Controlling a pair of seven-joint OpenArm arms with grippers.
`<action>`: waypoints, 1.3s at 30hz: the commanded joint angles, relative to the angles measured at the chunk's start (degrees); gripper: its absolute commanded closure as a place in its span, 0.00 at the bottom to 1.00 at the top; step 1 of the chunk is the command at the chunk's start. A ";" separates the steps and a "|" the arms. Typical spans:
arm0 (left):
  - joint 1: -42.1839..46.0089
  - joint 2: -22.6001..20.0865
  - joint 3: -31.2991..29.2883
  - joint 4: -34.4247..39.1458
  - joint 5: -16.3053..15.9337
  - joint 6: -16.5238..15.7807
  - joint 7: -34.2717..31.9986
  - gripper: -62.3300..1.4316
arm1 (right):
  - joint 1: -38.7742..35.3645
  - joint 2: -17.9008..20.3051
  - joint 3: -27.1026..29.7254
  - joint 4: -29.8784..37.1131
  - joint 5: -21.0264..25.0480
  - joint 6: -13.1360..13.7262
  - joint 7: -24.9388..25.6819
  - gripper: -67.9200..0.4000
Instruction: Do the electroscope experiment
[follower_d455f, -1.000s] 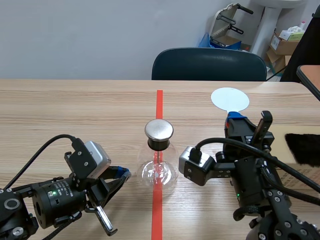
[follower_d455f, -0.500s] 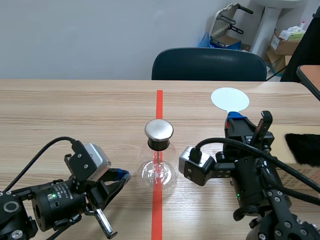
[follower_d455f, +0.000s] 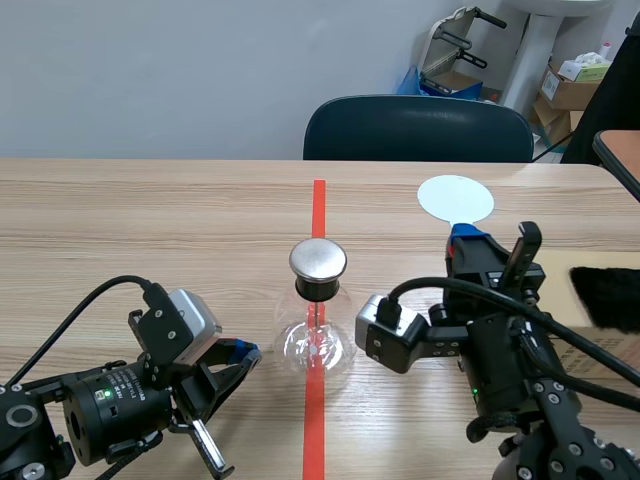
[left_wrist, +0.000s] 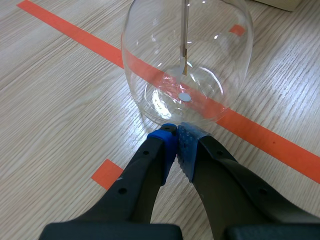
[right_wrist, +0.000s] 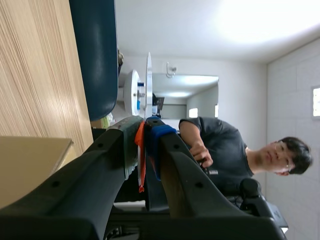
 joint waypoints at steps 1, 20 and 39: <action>-0.02 0.31 -0.15 1.14 -0.02 -0.09 -0.81 0.93 | 0.66 0.76 0.22 0.96 -0.06 -1.05 1.44 0.98; 0.63 0.61 -0.15 1.14 -0.02 -0.11 -0.81 0.93 | -1.97 0.76 0.20 3.74 -0.06 -1.01 21.59 0.98; 1.88 1.57 -0.15 1.14 -0.02 -0.11 -1.20 0.93 | -3.52 0.94 0.22 4.09 -0.06 -0.55 32.00 0.98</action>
